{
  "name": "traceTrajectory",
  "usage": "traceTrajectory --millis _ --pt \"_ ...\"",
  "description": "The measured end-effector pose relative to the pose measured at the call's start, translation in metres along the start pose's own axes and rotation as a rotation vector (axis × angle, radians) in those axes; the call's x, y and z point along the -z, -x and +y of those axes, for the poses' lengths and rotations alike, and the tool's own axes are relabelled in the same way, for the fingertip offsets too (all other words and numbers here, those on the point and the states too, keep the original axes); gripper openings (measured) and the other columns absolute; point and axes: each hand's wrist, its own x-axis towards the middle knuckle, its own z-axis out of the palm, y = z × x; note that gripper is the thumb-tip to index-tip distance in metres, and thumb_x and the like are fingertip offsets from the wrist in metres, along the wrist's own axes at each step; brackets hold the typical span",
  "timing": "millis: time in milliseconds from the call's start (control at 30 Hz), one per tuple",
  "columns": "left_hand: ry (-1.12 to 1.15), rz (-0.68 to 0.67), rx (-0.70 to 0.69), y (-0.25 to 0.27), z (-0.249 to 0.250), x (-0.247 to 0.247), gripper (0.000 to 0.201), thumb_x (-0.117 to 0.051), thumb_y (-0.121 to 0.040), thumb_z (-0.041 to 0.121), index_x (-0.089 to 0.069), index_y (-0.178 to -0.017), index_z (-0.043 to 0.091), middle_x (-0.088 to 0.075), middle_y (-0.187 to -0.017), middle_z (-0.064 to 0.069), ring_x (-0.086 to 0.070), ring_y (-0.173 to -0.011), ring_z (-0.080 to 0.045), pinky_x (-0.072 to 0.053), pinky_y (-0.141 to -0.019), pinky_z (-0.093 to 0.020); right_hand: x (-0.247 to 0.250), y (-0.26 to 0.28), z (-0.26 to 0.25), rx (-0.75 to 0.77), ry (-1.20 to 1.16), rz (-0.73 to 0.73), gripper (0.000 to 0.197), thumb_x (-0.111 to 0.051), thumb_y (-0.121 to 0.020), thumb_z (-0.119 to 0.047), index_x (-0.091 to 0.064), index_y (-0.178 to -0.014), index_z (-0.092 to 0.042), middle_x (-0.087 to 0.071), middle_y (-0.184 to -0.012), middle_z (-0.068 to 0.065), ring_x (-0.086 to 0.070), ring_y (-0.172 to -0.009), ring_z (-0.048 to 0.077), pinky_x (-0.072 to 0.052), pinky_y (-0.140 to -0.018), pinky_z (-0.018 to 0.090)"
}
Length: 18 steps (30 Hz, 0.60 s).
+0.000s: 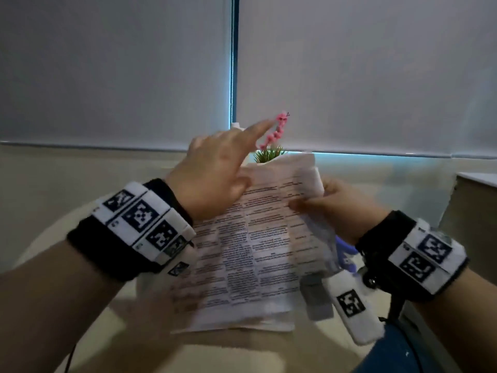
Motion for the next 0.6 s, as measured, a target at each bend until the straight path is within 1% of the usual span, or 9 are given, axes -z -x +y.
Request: traceTrajectory --millis 100,133,200,267,333,400,467,533,600 --pt "-0.019 0.289 0.11 0.017 -0.015 -0.003 0.078 -0.055 -0.076 0.046 -0.024 -0.146 0.032 -0.038 -0.143 -0.005 -0.032 -0.135 -0.026 -0.024 -0.111 -0.054 0.003 0.012 -0.004 0.146 -0.112 0.194 0.026 -0.051 -0.085 0.013 -0.064 -0.08 -0.008 -0.072 -0.063 -0.003 -0.068 -0.058 0.008 -0.054 -0.054 0.021" --pt "0.045 0.357 0.196 0.023 -0.019 -0.007 0.081 -0.055 -0.073 0.05 -0.023 -0.145 0.034 -0.03 -0.149 -0.005 -0.024 -0.14 -0.025 -0.021 -0.113 -0.053 0.003 0.016 -0.005 0.195 -0.196 0.251 0.027 -0.048 -0.085 0.014 -0.064 -0.083 -0.006 -0.073 -0.067 -0.001 -0.069 -0.062 0.011 -0.054 -0.055 0.021" --pt "0.298 0.464 0.387 0.032 -0.032 -0.02 0.093 -0.065 -0.067 0.052 -0.016 -0.145 0.04 -0.016 -0.155 0.002 -0.015 -0.145 -0.022 -0.025 -0.114 -0.052 0.0 0.02 -0.003 0.304 -0.399 0.359 0.029 -0.044 -0.087 0.014 -0.065 -0.094 -0.005 -0.075 -0.086 0.006 -0.071 -0.08 0.021 -0.058 -0.068 0.031" --pt "0.687 0.504 0.59 0.033 -0.032 -0.027 0.116 -0.08 -0.055 0.054 -0.007 -0.145 0.044 -0.015 -0.157 0.002 -0.023 -0.144 -0.023 -0.031 -0.111 -0.053 -0.005 0.022 0.002 0.387 -0.588 0.466 0.031 -0.045 -0.089 0.01 -0.061 -0.11 -0.004 -0.07 -0.108 0.011 -0.066 -0.101 0.029 -0.054 -0.087 0.043" --pt "1.178 0.437 0.749 0.028 -0.024 -0.027 0.127 -0.087 -0.048 0.045 -0.01 -0.148 0.038 -0.032 -0.152 -0.011 -0.045 -0.131 -0.031 -0.035 -0.108 -0.054 -0.012 0.024 0.01 0.425 -0.738 0.433 0.036 -0.043 -0.091 0.006 -0.055 -0.123 -0.006 -0.065 -0.12 0.011 -0.061 -0.112 0.028 -0.048 -0.095 0.046" --pt "1.536 0.405 0.72 0.02 -0.019 -0.028 0.093 -0.077 -0.065 0.022 -0.03 -0.145 0.013 -0.054 -0.135 -0.019 -0.06 -0.115 -0.034 -0.05 -0.094 -0.052 -0.02 0.027 0.019 0.397 -0.787 0.323 0.04 -0.042 -0.091 0.001 -0.051 -0.129 -0.008 -0.062 -0.126 0.01 -0.06 -0.114 0.027 -0.048 -0.095 0.046" --pt "1.541 0.493 0.678 0.016 -0.016 -0.028 0.05 -0.06 -0.084 0.0 -0.048 -0.132 0.002 -0.063 -0.124 -0.02 -0.063 -0.11 -0.035 -0.054 -0.089 -0.048 -0.026 0.032 0.029 0.33 -0.789 0.269 0.042 -0.045 -0.089 -0.001 -0.051 -0.13 -0.008 -0.061 -0.127 0.013 -0.059 -0.115 0.029 -0.047 -0.095 0.047" --pt "1.424 0.571 0.639 0.02 -0.023 -0.029 0.037 -0.052 -0.09 -0.008 -0.053 -0.126 0.0 -0.065 -0.119 -0.018 -0.063 -0.11 -0.034 -0.051 -0.094 -0.05 -0.021 0.036 0.04 0.281 -0.766 0.257 0.042 -0.047 -0.086 0.0 -0.053 -0.128 -0.005 -0.062 -0.124 0.014 -0.06 -0.113 0.028 -0.048 -0.094 0.045" --pt "1.329 0.548 0.581 0.028 -0.03 -0.025 0.036 -0.056 -0.089 -0.004 -0.055 -0.124 0.0 -0.066 -0.117 -0.018 -0.064 -0.109 -0.033 -0.05 -0.095 -0.05 -0.004 0.04 0.046 0.22 -0.704 0.294 0.043 -0.051 -0.083 -0.006 -0.053 -0.126 -0.004 -0.066 -0.114 0.011 -0.067 -0.096 0.022 -0.057 -0.076 0.034"
